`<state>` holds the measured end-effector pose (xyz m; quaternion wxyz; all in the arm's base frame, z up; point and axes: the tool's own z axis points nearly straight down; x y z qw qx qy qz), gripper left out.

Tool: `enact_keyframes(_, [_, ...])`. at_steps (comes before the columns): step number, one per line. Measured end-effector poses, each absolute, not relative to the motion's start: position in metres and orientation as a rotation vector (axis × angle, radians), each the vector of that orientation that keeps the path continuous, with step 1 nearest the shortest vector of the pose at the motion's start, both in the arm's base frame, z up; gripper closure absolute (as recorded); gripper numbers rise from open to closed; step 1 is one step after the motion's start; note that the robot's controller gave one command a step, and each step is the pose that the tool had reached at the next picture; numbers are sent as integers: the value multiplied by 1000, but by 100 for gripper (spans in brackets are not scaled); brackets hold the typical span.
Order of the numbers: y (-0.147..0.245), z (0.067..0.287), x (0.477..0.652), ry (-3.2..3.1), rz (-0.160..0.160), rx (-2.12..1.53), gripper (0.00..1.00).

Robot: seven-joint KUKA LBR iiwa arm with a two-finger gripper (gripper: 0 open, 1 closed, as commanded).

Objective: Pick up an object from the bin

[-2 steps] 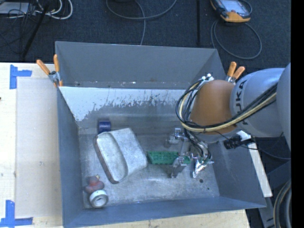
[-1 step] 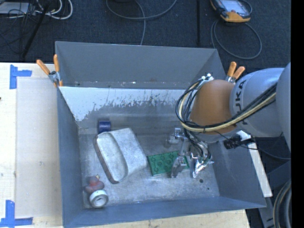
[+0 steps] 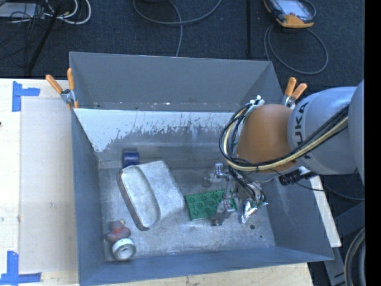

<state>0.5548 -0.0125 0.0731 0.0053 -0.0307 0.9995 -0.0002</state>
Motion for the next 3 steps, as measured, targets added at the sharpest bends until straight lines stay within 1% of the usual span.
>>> enact_keyframes(1, [-13, 74, 556, 3136, 1, -90, 0])
enact_keyframes(2, [-13, 75, 556, 3141, 1, -88, 100])
enact_keyframes(3, [-13, 95, 556, 3140, 1, -83, 100])
